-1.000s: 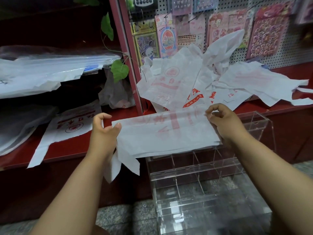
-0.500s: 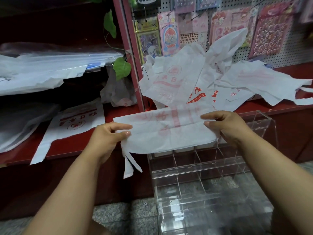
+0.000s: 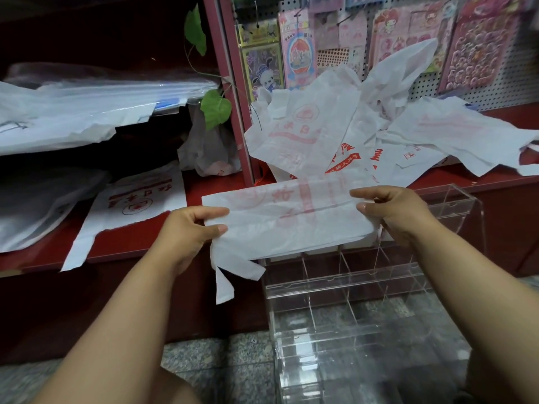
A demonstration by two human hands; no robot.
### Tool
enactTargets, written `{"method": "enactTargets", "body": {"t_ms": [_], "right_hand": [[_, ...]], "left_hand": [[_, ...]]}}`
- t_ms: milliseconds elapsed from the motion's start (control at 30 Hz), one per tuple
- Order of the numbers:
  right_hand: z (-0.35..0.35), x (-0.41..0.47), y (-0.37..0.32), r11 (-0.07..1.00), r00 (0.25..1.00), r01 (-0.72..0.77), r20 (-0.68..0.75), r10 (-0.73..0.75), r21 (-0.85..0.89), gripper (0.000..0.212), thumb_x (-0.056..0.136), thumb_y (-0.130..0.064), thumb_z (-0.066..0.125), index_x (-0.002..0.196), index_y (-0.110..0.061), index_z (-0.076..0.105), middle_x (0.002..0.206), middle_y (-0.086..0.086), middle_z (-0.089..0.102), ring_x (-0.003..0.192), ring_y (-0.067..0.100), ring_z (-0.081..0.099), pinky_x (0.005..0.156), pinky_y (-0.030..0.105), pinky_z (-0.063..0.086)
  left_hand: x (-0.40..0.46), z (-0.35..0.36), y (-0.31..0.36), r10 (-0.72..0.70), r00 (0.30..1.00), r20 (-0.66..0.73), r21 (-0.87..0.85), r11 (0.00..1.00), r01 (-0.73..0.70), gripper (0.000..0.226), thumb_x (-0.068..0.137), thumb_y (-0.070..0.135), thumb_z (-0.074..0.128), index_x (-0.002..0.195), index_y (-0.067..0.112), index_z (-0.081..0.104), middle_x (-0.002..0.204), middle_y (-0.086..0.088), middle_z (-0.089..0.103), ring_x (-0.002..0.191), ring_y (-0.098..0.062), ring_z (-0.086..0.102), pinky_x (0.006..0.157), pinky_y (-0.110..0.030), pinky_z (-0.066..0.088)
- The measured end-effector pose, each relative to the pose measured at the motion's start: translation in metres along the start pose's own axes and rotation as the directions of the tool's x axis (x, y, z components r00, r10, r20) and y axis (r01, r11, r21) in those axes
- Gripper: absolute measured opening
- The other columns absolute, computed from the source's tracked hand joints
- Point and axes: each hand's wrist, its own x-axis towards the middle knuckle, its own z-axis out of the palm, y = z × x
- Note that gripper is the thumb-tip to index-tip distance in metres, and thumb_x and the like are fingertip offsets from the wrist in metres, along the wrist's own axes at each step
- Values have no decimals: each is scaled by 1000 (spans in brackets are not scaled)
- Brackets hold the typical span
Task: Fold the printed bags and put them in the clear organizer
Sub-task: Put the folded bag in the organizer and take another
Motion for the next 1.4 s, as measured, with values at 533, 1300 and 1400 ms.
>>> {"method": "enactTargets", "body": {"t_ms": [533,1300,1400], "right_hand": [[0,-14,-14,967,996,92,34,-86,-238,40,76,-1,75,111,-20,70,122,-1,61,116,12,54,98,19,41],[58,-12,-131,863,863,448,366,-348,-235,5,76,-5,76,78,-8,72,71,-3,68,68,9,61,66,24,50],[63,-17,-142,849,816,476,476,-329,-229,10,76,-3,75,78,-13,73,72,-5,69,69,5,62,64,18,50]], "left_hand": [[-3,-5,2,44,999,-31,129,991,-39,31,74,4,81,100,19,75,80,-24,62,79,-38,66,88,-43,55],[-27,80,46,261,889,377,-85,965,-248,41,86,12,72,125,16,61,95,-14,65,80,-7,59,74,-18,48],[-27,88,58,319,904,283,-82,947,-309,13,81,13,76,93,12,72,91,-9,60,80,-9,58,79,-29,51]]}}
